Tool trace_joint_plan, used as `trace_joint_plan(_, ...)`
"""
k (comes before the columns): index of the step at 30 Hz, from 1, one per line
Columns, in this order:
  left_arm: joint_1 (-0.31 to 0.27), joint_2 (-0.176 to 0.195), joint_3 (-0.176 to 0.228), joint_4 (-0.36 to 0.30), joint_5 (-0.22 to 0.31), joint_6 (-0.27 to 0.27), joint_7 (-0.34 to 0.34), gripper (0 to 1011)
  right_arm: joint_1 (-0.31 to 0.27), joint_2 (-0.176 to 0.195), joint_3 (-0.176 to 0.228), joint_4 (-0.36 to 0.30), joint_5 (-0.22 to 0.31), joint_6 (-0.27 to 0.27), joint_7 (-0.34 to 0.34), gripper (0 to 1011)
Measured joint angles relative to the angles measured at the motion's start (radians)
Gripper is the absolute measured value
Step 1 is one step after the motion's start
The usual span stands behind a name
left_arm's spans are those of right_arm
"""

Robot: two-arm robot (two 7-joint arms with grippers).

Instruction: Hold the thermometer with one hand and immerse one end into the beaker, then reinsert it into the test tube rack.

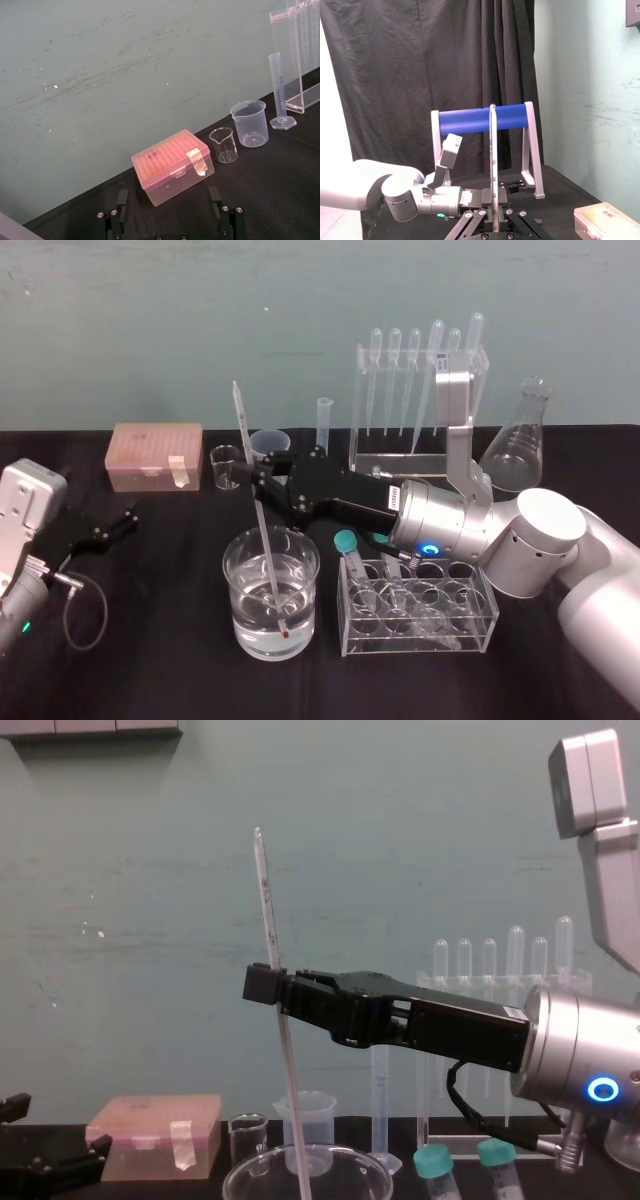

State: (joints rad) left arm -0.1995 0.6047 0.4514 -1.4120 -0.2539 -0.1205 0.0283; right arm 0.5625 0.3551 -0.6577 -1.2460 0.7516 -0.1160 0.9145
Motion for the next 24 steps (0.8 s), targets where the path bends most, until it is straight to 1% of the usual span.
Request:
trace_joint_plan(19,0.0,0.0,0.0,0.0,0.0,0.0,0.0,1008,0.003,0.001,0.001,0.003,0.003,0.0,0.006,56)
trace_joint_plan(22,0.0,0.0,0.0,0.0,0.0,0.0,0.0,1008,0.003,0.002,0.003,-0.004,0.009,0.005,0.005,56)
trace_joint_plan(24,0.0,0.0,0.0,0.0,0.0,0.0,0.0,1008,0.002,0.004,0.009,-0.021,0.021,0.017,0.002,56)
